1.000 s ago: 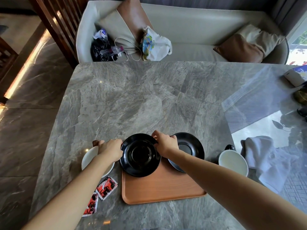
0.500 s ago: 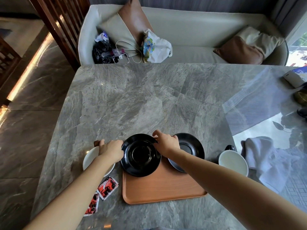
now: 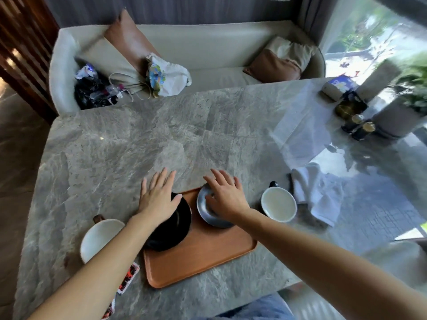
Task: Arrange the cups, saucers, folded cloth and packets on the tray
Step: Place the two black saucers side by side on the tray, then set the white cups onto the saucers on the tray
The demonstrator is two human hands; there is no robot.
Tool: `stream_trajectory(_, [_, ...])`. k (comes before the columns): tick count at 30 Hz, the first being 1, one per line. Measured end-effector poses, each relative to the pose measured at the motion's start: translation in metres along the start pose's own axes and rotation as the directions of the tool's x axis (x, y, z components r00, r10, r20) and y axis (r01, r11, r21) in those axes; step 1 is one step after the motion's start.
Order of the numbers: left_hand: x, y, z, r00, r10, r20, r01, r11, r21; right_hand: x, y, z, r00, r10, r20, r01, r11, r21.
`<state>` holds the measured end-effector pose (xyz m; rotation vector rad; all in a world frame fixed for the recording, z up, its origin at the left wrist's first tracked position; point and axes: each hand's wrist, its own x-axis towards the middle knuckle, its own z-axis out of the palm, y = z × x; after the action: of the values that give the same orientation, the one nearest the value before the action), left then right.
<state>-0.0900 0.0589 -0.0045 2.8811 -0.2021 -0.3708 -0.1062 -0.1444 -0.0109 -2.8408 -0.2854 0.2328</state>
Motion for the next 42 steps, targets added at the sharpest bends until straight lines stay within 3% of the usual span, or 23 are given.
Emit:
stream_trajectory(11, [0.016, 0.125, 0.026, 0.984, 0.145, 0.104, -0.139, 0.988, -0.066, -0.060, 0.117, -0.026, 0.958, 0.286, 0.019, -0.286, 0.956, 0.063])
stream_trajectory(15, [0.020, 0.169, 0.039, 0.956, 0.210, 0.203, -0.163, 0.960, -0.228, -0.082, 0.158, -0.029, 0.942, 0.328, 0.076, -0.337, 0.915, 0.224])
stream_trajectory(18, [0.024, 0.194, 0.051, 0.935, 0.234, 0.267, -0.168, 0.954, -0.247, -0.088, 0.181, -0.029, 0.934, 0.336, 0.124, -0.358, 0.894, 0.269])
stream_trajectory(21, [0.029, 0.213, 0.066, 0.910, 0.202, 0.362, -0.119, 0.964, -0.240, -0.088, 0.194, -0.025, 0.915, 0.369, 0.165, -0.403, 0.852, 0.333])
stream_trajectory(25, [0.039, 0.230, 0.083, 0.915, 0.128, 0.382, -0.007, 0.953, -0.302, -0.078, 0.207, -0.023, 0.874, 0.379, 0.305, -0.477, 0.794, 0.377])
stream_trajectory(30, [0.048, 0.234, 0.093, 0.911, 0.007, 0.411, 0.186, 0.885, -0.426, -0.072, 0.218, -0.025, 0.748, 0.328, 0.578, -0.658, 0.486, 0.576])
stream_trajectory(33, [0.046, 0.233, 0.097, 0.905, -0.036, 0.424, 0.241, 0.865, -0.441, -0.066, 0.221, -0.028, 0.722, 0.282, 0.632, -0.686, 0.409, 0.602])
stream_trajectory(35, [0.041, 0.233, 0.097, 0.898, -0.049, 0.438, 0.273, 0.843, -0.464, -0.060, 0.221, -0.029, 0.728, 0.257, 0.636, -0.677, 0.420, 0.605])
stream_trajectory(38, [0.031, 0.230, 0.091, 0.862, -0.107, 0.496, 0.418, 0.704, -0.575, -0.049, 0.221, -0.030, 0.758, 0.210, 0.618, -0.630, 0.484, 0.608])
stream_trajectory(42, [0.021, 0.207, 0.067, 0.763, -0.199, 0.615, 0.645, 0.299, -0.703, -0.026, 0.198, -0.029, 0.781, 0.201, 0.592, -0.604, 0.489, 0.630])
